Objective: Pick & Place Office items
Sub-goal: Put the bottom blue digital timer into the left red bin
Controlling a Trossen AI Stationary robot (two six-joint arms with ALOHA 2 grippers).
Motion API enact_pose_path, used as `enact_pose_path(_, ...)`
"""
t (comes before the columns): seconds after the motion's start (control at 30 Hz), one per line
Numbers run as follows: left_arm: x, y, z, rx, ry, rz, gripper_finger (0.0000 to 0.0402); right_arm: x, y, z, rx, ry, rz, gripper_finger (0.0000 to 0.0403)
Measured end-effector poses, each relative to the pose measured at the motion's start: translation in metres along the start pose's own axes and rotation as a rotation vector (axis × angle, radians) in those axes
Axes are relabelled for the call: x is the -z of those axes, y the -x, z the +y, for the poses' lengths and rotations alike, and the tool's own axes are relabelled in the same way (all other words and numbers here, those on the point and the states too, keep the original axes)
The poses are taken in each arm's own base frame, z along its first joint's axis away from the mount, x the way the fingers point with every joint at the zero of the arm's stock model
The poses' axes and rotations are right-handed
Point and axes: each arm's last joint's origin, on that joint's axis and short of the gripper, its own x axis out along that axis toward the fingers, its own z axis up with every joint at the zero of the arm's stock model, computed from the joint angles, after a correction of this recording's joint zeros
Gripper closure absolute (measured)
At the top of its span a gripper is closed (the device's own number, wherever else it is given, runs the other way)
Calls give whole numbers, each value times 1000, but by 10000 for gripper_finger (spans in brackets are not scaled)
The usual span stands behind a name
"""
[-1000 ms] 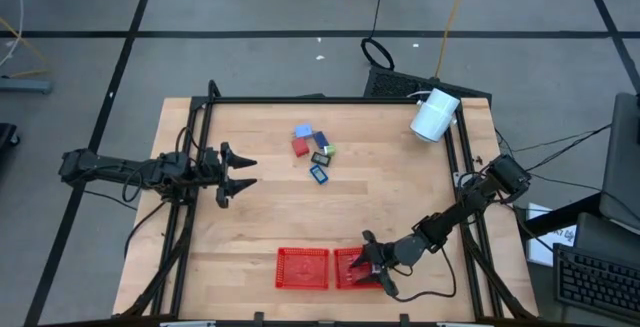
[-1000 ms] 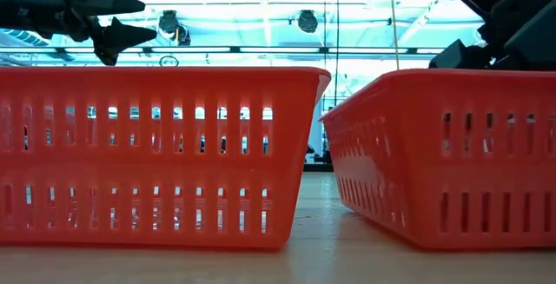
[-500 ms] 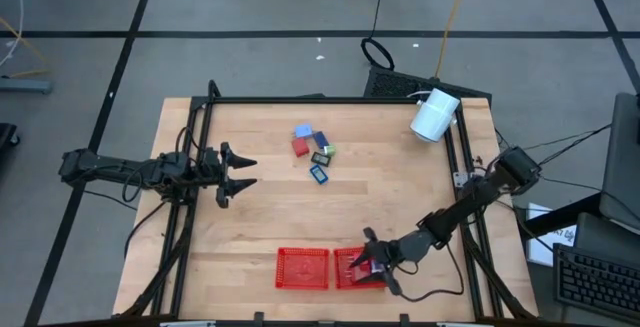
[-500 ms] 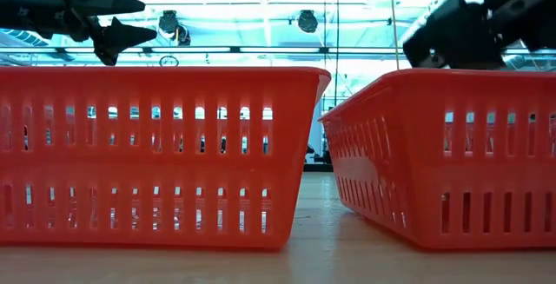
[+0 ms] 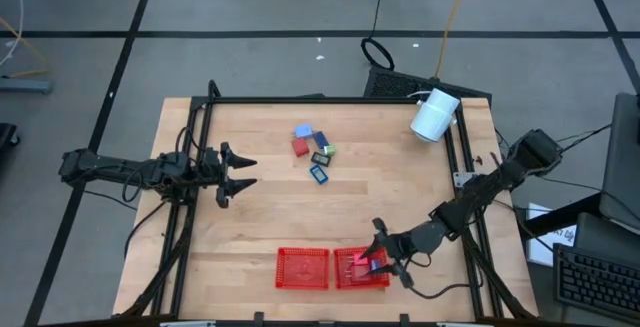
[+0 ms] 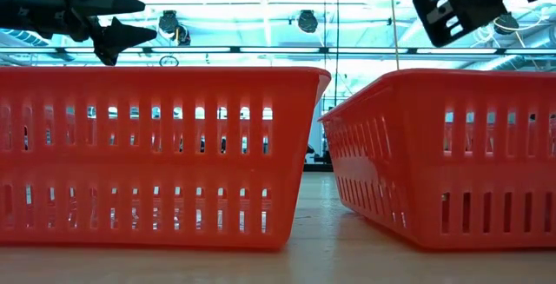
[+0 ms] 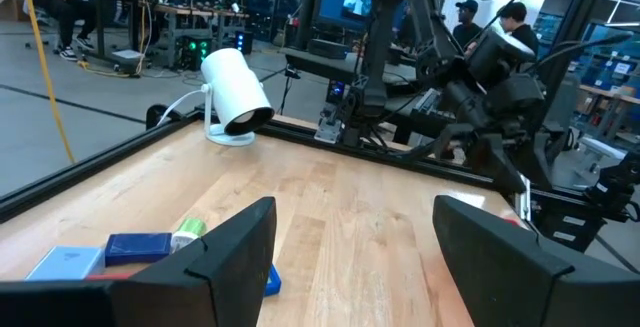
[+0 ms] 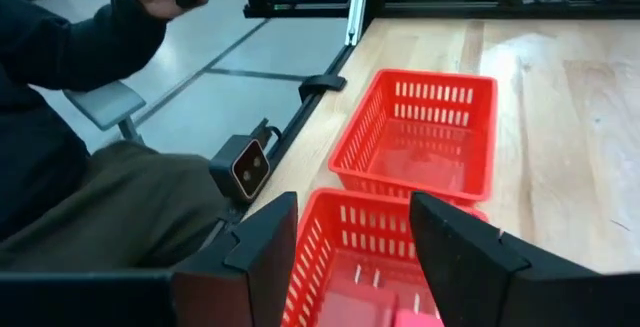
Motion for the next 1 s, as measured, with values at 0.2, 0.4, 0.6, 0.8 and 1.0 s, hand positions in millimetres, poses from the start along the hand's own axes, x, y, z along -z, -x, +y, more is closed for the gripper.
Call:
enact_pose_path(0.2,0,0,0,0,0,0,131,-13,23,-1,11,19,23,218)
enact_pose_path(0.4,0,0,0,0,-2,0,131,-29,45,-1,5,121,-20,224)
enact_pose_path(0.6,0,0,0,0,-13,-3,131,-25,60,-12,69,153,-83,233)
enact_pose_path(0.8,-5,-1,-1,9,-23,-49,131,3,75,-38,163,57,-132,234)
enact_pose_path(1.0,0,-9,-2,0,-34,-6,131,24,88,-53,202,1,-187,236)
